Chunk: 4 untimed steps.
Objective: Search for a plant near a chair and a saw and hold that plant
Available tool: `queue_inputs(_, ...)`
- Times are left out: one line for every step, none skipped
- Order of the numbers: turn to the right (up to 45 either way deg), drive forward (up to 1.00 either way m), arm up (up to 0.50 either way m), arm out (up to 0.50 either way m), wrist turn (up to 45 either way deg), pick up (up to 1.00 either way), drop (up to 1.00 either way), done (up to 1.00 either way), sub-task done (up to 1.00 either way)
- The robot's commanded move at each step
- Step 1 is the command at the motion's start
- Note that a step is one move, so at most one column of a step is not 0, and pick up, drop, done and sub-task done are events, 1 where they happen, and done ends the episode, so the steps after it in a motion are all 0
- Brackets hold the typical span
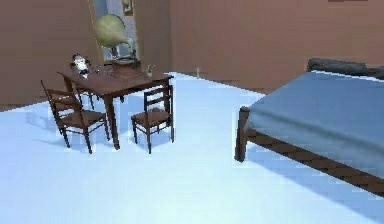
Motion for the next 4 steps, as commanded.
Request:
queue_inputs(0.0, 1.00, 0.00, 0.00, 0.0, 0.00, 0.00, 0.00, 0.00)
queue_inputs(-12.0, 0.00, 0.00, 0.00, 0.0, 0.00, 0.00, 0.00, 0.00)
queue_inputs(0.0, 0.15, 0.00, 0.00, 0.0, 0.00, 0.00, 0.00, 0.00)
queue_inputs(-45.0, 0.00, 0.00, 0.00, 0.0, 0.00, 0.00, 0.00, 0.00)
